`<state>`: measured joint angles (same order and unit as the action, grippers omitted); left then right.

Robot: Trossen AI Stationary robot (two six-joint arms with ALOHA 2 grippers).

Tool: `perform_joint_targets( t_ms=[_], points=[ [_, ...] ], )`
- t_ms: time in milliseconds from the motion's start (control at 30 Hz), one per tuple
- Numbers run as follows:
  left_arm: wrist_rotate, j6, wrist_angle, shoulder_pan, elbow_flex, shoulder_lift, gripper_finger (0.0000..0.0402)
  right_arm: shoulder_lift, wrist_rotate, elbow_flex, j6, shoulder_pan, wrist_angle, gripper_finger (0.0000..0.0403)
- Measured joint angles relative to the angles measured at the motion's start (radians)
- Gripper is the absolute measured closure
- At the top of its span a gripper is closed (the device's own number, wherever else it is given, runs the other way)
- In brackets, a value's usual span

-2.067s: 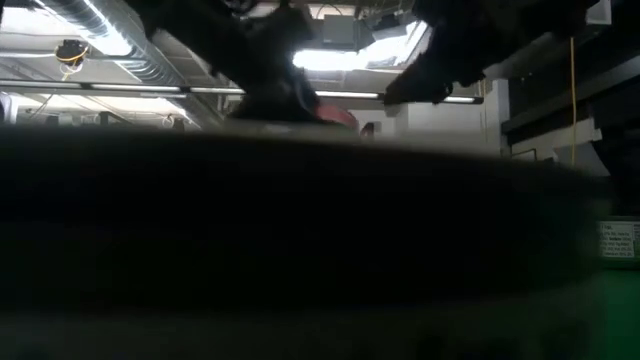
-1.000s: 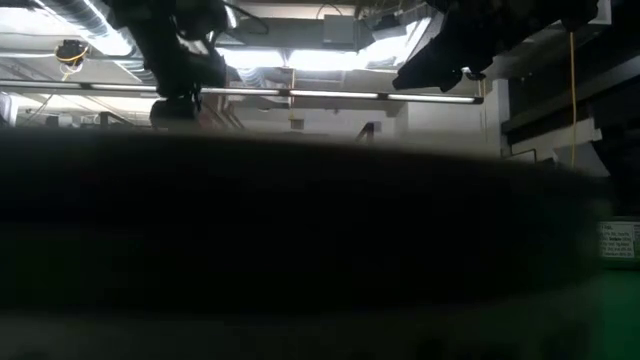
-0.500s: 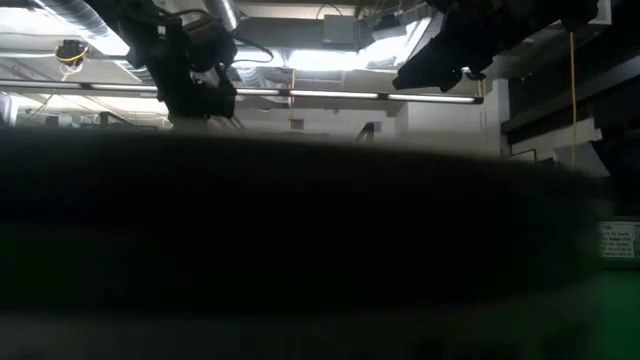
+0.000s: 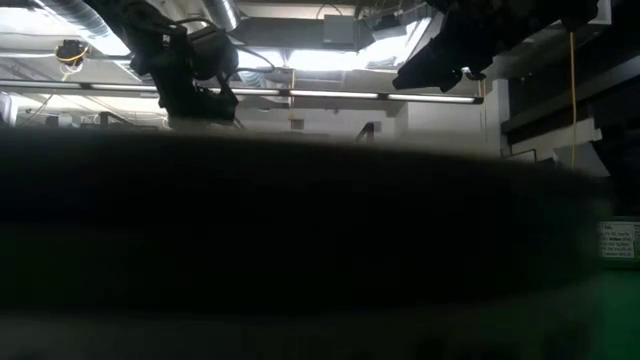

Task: Stack canned seafood by type on shelf
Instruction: Stack the red tuna can on top of the other red tuna cans on the shelf, then stack the green tuna can on top of the other green tuna can on the shelf

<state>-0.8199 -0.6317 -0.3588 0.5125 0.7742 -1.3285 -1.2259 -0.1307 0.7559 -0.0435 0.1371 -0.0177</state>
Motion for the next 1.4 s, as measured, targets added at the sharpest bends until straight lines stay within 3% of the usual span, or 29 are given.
perform_joint_targets(
  t_ms=[433,600,1100,1400],
  points=[
    [0.01,-0.031,0.002,-0.016,0.0,-0.001,0.0155,0.0,0.0,0.0,0.0,0.0,0.0,0.0251],
    [0.042,-0.103,0.002,-0.033,0.0,-0.001,0.0155,0.0,0.0,0.0,0.0,0.0,0.0,0.0251],
    [0.06,-0.129,-0.003,-0.023,0.008,-0.001,0.0155,0.0,0.0,0.0,0.0,0.0,0.0,0.0251],
    [0.156,-0.125,-0.035,-0.004,0.071,0.0,0.0155,0.0,0.0,0.0,0.0,0.0,-0.001,0.0251]
  ],
)
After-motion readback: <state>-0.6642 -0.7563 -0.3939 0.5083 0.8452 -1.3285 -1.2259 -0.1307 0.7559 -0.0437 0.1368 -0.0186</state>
